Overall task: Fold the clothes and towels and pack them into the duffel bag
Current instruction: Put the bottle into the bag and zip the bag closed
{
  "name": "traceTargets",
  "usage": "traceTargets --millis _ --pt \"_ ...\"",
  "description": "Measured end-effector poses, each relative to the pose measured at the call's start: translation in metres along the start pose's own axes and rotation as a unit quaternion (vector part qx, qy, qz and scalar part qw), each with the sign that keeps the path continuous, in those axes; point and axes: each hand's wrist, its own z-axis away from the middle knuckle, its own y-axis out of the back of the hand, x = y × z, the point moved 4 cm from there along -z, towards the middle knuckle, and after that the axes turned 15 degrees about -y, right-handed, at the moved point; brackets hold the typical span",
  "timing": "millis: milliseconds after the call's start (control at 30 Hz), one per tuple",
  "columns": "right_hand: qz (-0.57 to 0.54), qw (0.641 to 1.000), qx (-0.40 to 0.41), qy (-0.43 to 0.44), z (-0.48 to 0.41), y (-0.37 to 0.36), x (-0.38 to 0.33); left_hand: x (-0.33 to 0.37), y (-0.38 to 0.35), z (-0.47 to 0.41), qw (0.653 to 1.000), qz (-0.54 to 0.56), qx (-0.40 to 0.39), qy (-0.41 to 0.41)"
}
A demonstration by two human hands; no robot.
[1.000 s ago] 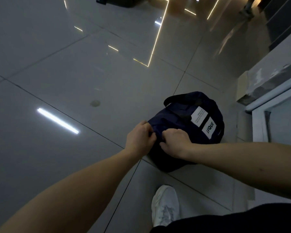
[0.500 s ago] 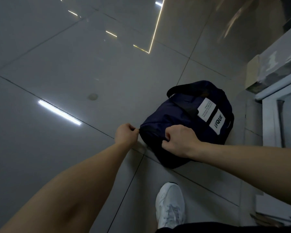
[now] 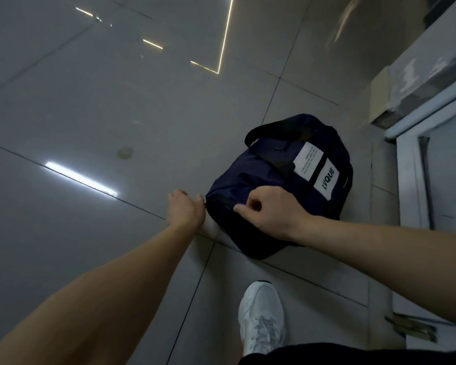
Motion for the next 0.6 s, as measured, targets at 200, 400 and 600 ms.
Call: traceTargets --millis 200,400,600 --pt "-0.077 0.962 0.213 -0.153 -0.021 0.049 0.084 0.054 -0.012 0.07 0.984 0.127 -0.123 0.026" --pt "-0.173 0.826 0.124 -0.521 -0.023 0.059 0.183 0.087 -0.042 0.097 0.979 0.153 -0.127 0.054" --pt "-0.447 0.743 0.037 -0.497 -0.028 0.031 0.199 0.095 -0.041 0.091 0.997 0.054 -0.06 -0.021"
